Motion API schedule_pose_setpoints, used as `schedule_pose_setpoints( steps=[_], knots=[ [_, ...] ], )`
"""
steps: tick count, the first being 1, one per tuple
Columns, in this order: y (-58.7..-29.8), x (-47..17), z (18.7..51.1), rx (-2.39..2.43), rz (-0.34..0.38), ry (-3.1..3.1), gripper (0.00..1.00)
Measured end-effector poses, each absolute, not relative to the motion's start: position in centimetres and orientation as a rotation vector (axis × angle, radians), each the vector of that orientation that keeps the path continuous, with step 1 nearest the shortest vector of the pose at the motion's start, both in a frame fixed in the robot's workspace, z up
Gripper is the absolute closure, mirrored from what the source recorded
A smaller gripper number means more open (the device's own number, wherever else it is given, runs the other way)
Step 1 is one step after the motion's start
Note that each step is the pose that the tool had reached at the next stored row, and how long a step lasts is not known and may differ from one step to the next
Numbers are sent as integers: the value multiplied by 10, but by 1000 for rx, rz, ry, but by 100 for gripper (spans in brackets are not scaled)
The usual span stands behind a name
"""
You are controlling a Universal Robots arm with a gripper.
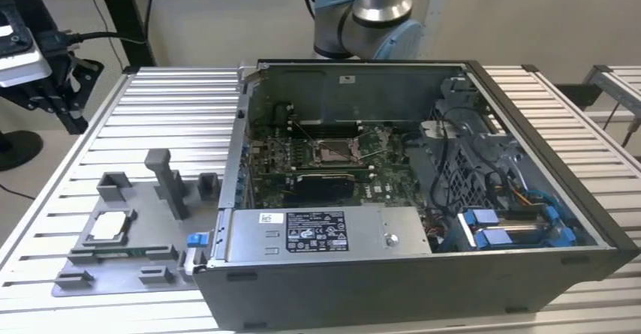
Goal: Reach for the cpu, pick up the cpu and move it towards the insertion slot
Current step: 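Reach for the cpu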
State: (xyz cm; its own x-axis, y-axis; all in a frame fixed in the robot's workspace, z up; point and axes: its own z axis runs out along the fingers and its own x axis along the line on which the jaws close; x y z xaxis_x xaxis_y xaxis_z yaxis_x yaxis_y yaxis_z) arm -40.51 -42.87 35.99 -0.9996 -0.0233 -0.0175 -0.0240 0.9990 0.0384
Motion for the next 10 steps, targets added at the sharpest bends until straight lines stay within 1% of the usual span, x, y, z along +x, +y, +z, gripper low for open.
schedule_pose_setpoints(
  steps=[10],
  knots=[
    [-430,-412,359,-37,60,3123,100]
  ],
)
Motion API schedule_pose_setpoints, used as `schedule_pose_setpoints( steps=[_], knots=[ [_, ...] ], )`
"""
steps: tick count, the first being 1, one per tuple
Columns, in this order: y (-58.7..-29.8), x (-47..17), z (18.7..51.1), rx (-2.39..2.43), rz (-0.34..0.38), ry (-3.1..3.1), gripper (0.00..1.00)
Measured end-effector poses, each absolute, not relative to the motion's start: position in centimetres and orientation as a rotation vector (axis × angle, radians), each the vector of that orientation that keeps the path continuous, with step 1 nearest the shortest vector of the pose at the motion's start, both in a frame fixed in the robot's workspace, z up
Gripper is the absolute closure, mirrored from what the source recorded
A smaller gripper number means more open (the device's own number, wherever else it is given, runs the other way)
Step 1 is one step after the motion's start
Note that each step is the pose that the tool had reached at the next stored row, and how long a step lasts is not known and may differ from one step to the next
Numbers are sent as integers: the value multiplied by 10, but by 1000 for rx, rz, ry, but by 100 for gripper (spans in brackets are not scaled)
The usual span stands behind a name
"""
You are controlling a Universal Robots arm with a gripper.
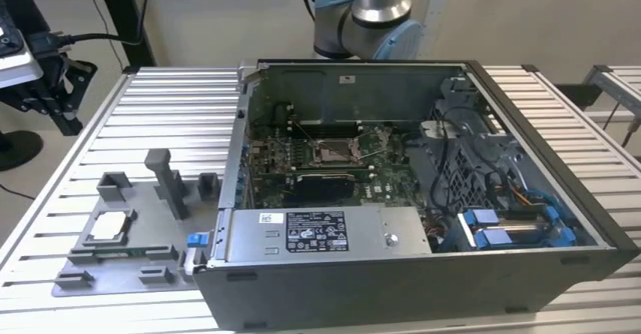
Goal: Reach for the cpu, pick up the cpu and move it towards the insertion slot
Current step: 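Reach for the cpu, then pick up the cpu and move it towards the insertion slot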
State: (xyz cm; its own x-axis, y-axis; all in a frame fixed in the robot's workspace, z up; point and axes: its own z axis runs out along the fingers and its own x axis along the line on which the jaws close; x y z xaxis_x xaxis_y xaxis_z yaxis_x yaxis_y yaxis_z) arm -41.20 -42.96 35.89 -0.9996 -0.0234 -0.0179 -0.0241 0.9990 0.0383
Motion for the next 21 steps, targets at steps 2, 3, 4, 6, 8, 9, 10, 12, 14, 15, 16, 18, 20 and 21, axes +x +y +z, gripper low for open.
schedule_pose_setpoints(
  steps=[2,3,4,6,8,9,10,12,14,15,16,18,20,21],
  knots=[
    [-430,-412,359,-37,60,3123,0],
    [-430,-412,359,-37,60,3123,0],
    [-430,-412,359,-37,60,3123,0],
    [-430,-412,359,-37,60,3123,0],
    [-430,-412,359,-38,59,3123,0],
    [-430,-412,359,-38,59,3123,0],
    [-430,-412,359,-38,59,3123,0],
    [-430,-412,359,-38,59,3123,0],
    [-430,-412,359,-38,59,3123,0],
    [-430,-412,359,-38,59,3123,0],
    [-430,-412,358,-38,59,3123,0],
    [-430,-412,357,-38,59,3123,0],
    [-430,-412,355,-38,59,3123,0],
    [-430,-412,354,-38,59,3123,0]
  ],
)
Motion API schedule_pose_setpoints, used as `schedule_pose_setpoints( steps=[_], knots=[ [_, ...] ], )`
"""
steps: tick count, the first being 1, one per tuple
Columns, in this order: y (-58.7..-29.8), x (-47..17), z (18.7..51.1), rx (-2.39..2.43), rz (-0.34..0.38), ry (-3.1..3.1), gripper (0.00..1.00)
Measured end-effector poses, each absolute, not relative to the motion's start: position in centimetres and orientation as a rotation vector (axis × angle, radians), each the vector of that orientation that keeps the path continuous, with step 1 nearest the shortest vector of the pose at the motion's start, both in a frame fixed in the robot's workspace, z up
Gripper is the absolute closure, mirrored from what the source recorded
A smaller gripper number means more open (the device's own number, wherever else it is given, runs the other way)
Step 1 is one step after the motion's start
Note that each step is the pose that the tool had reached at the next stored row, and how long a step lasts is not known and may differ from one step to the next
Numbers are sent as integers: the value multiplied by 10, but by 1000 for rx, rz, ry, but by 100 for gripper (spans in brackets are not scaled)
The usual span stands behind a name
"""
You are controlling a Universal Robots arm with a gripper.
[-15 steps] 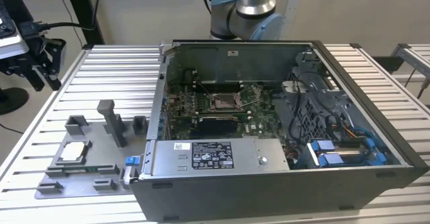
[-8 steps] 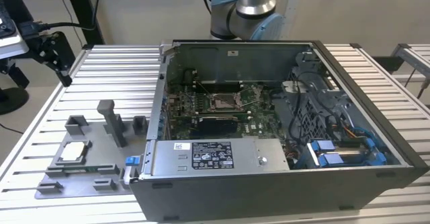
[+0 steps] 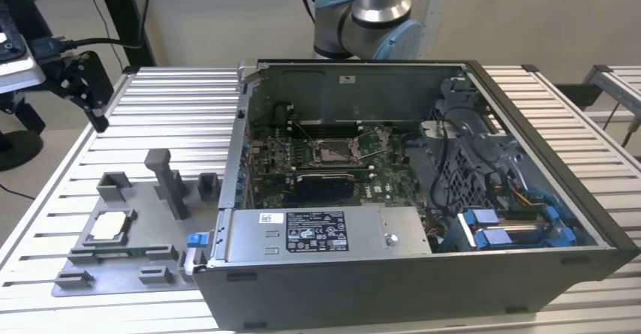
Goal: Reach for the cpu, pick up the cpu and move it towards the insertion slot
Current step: 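Pick up the cpu and move it towards the insertion slot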
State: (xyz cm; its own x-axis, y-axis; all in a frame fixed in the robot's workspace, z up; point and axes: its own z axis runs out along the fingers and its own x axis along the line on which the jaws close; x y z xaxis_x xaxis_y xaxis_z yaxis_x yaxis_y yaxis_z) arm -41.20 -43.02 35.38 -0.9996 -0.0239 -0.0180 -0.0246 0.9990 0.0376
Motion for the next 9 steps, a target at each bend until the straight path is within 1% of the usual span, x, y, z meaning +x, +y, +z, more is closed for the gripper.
schedule_pose_setpoints(
  steps=[9],
  knots=[
    [-435,-412,341,-38,59,3123,0]
  ],
)
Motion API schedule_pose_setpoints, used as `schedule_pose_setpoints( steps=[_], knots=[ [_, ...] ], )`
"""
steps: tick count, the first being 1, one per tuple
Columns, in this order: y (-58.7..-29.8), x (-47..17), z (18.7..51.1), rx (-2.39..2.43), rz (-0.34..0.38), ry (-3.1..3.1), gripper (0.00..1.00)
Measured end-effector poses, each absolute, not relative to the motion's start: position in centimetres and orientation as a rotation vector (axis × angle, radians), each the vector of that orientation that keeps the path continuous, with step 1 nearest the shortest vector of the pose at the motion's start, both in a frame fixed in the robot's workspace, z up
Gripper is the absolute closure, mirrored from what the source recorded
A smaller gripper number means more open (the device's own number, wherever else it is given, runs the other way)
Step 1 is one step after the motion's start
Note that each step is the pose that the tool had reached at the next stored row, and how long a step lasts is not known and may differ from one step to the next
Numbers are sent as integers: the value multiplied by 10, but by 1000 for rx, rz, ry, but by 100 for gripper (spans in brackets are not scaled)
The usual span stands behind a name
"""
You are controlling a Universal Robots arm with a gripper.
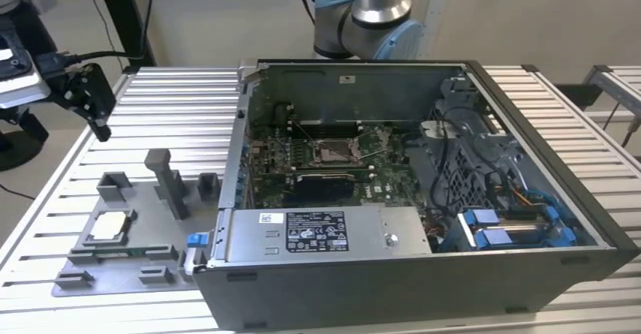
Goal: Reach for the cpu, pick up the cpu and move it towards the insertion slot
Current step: 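Pick up the cpu and move it towards the insertion slot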
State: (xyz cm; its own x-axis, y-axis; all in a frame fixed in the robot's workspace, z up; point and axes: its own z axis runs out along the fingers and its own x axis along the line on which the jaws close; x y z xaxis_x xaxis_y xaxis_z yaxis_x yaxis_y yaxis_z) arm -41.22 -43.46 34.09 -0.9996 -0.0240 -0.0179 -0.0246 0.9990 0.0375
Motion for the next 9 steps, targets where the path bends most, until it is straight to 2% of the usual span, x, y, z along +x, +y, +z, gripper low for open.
schedule_pose_setpoints(
  steps=[9],
  knots=[
    [-442,-412,328,-38,59,3123,0]
  ],
)
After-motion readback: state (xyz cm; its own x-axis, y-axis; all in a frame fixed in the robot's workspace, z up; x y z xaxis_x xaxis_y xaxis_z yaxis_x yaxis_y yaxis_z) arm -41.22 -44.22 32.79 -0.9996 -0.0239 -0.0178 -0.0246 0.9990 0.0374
